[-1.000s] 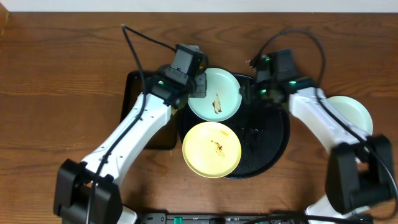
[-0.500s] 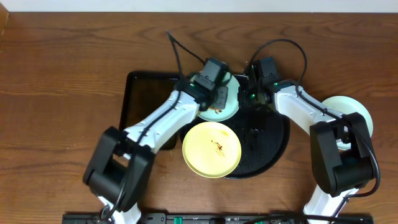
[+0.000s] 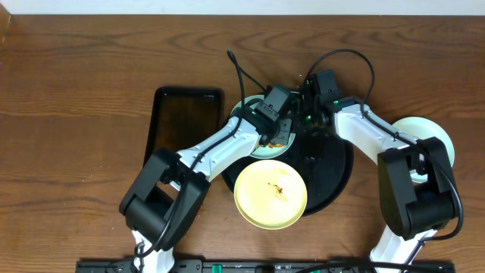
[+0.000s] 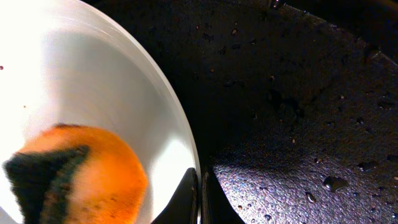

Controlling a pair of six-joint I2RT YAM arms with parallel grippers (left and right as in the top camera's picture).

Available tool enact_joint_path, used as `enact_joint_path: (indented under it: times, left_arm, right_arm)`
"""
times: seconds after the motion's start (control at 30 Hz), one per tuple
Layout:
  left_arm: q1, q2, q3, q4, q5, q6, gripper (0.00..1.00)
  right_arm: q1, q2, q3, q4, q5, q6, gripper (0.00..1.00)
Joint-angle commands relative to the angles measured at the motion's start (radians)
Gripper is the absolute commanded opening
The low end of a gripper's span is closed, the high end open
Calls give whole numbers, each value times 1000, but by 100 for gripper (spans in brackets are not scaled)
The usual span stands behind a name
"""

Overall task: Clean dirty plates on tray and stack at the side
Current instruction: 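Scrub the top blue plate with the sponge in the left gripper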

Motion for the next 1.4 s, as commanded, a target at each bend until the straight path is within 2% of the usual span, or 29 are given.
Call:
enact_joint_path:
  times: [0.0, 0.27, 0.57, 0.83, 1.1, 1.37]
  left_arm:
    - [-2, 16, 11, -1, 60, -47, 8]
    - [-1, 39, -28, -10, 47, -46, 8]
    - [77, 51, -29, -33, -169, -45, 8]
    - [121, -86, -29, -80, -156, -13, 7]
    - [137, -279, -29, -219, -143, -13, 7]
    - [298, -393, -29, -314, -178, -13, 7]
  right_arm:
    - [10, 14, 13, -8, 25, 18, 1]
    - [10, 14, 13, -9, 24, 18, 1]
    - [10, 14, 13, -29, 27, 18, 1]
    - [10, 13, 13, -39, 76, 32, 1]
    - [10, -21, 14, -39, 77, -6, 1]
    - [10, -173, 14, -99, 217, -96, 1]
